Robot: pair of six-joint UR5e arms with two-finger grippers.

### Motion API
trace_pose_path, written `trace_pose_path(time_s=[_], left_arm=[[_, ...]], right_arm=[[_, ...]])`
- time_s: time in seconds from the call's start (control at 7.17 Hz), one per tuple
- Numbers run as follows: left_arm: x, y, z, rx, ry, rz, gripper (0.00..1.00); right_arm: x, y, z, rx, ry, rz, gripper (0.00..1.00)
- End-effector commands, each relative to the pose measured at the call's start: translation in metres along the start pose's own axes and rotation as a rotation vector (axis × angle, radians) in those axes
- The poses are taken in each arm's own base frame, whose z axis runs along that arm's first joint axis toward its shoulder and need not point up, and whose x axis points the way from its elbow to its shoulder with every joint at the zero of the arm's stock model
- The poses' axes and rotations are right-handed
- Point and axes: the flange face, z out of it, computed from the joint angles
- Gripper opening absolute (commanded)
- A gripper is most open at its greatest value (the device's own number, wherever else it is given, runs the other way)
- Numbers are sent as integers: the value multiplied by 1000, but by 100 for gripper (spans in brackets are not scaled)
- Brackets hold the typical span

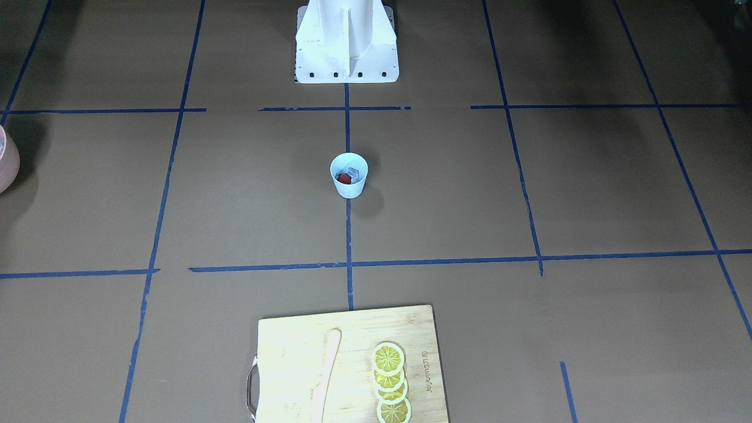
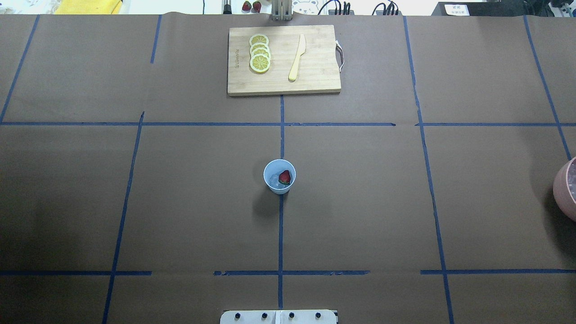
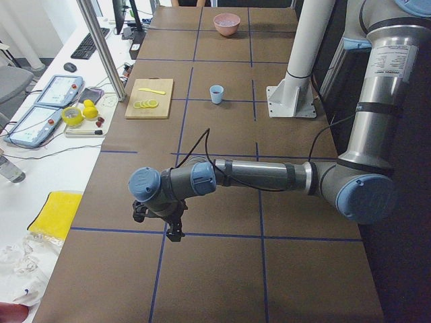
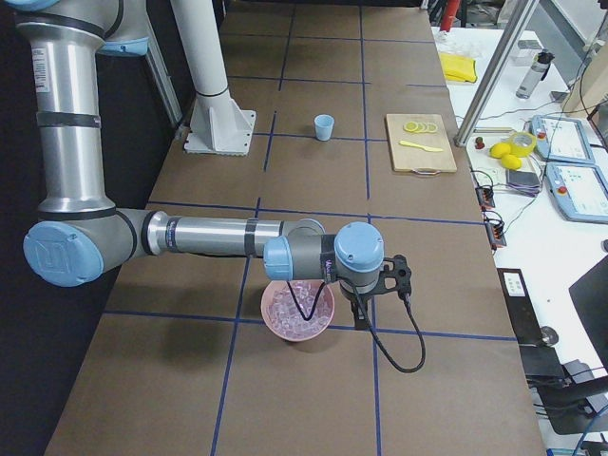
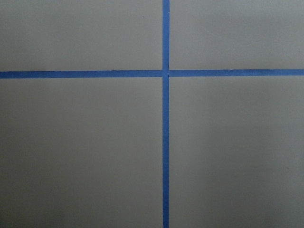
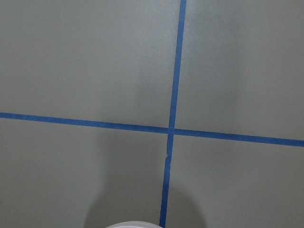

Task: Put ice and strawberries in cup

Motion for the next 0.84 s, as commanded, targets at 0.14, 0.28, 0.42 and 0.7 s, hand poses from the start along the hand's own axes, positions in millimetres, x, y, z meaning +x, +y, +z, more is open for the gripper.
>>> trace_pose_path(time_s=[0.14, 0.28, 0.42, 0.7], left_arm=[[2, -4, -3, 45, -10, 19, 100], [5, -8, -7, 80, -21, 15, 100], [5, -11, -9, 103, -28, 1, 100], [6, -12, -10, 111, -41, 4, 100]], right_arm=[[3, 0, 0, -1, 34, -1, 100], [3, 0, 0, 0, 38, -2, 100], [4, 0, 1, -3, 40, 1, 100], [5, 0, 1, -3, 46, 1, 100]])
